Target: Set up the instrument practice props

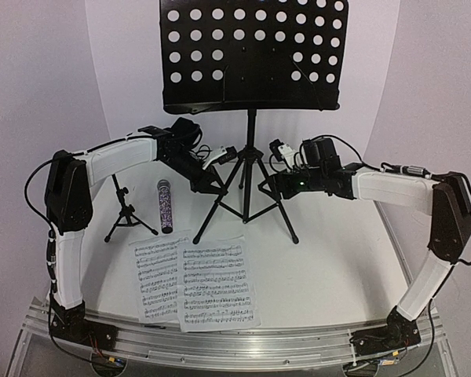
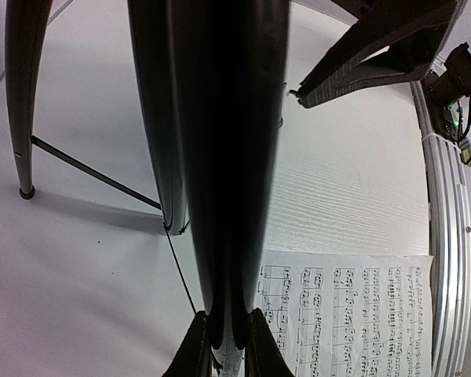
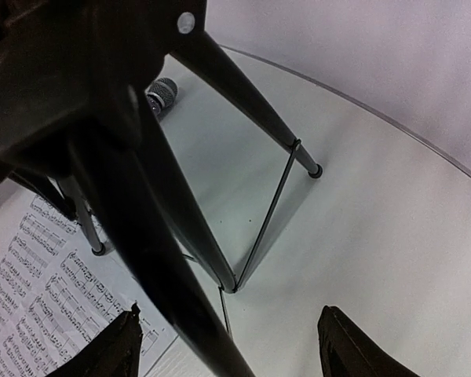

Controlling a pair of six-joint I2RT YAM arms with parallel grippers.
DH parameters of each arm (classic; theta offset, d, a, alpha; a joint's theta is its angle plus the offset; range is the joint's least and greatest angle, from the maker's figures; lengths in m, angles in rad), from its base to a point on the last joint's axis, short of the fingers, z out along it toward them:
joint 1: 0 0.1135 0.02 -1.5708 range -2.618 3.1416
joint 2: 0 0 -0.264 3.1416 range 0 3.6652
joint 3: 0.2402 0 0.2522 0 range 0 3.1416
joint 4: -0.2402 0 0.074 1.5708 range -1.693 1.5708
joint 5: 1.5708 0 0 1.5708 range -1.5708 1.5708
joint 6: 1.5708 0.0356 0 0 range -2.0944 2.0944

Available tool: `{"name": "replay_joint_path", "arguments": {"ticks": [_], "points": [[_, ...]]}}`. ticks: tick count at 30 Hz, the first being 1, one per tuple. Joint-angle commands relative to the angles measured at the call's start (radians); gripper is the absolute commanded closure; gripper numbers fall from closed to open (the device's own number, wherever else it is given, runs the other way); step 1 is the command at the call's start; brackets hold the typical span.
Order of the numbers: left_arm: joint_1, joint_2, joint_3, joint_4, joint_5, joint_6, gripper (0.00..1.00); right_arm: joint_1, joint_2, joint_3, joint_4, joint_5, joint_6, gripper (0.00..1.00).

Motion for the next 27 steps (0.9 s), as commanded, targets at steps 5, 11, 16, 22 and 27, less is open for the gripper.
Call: {"name": "replay_joint_path", "arguments": {"ticks": [5,11,16,22,27], "points": [[-0.022,0.014,-0.015,-0.001,0.018,-0.011,1.0,0.065,-0.145,-0.068,0.096,0.19,-0.028,0.25],[-0.022,0.017,-0.006,0.016,0.022,-0.022,1.0,0.21,-0.254,-0.193,0.234,0.396,-0.166,0.31],[-0.021,0.015,-0.015,0.017,0.018,-0.016,1.0,0.284,-0.211,-0.269,0.548,0.465,-0.432,0.4],[-0.022,0.009,-0.018,0.03,0.024,-0.016,1.0,0.285,-0.041,-0.161,0.669,0.596,-0.757,0.5],[-0.022,0.004,-0.025,0.028,0.032,-0.01,1.0,0.284,0.015,-0.127,0.761,0.652,-0.865,0.5]]}}
